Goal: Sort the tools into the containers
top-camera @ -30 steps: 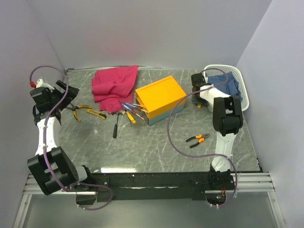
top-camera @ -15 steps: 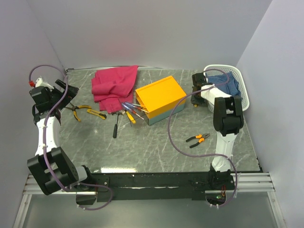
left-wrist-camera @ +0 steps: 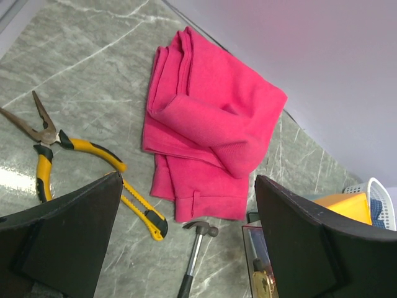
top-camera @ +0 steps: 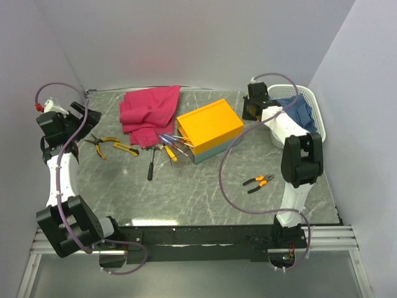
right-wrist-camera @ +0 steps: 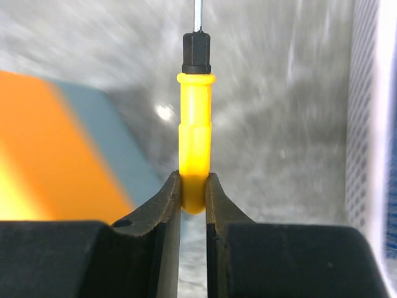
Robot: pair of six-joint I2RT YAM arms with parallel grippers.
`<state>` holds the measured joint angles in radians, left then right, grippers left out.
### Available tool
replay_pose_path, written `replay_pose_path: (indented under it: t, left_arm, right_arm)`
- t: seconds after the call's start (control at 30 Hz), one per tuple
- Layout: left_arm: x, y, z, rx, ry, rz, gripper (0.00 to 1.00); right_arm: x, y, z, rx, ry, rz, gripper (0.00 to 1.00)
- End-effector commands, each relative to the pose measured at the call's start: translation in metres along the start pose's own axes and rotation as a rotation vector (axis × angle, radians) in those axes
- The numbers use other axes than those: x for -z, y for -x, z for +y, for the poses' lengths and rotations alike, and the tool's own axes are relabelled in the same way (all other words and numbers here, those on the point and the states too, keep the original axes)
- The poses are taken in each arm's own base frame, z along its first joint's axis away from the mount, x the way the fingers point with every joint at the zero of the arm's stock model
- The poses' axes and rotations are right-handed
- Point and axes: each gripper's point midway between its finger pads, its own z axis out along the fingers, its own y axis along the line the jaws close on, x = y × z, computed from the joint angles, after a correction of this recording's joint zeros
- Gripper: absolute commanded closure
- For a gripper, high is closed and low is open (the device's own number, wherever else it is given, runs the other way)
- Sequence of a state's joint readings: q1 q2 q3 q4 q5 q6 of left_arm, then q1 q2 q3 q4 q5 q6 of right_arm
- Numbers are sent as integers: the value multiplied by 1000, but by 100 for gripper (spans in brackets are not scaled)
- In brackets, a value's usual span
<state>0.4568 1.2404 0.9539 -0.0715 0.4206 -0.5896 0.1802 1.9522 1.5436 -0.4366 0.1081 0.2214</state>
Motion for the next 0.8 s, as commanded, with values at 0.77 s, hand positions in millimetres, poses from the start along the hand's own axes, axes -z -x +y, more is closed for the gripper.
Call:
replay_pose_path:
  t: [0.77]
  left_arm:
    - [46, 24, -43, -49, -110, -132, 5]
  right_arm:
    - [240, -88, 270, 839, 1193, -93, 100]
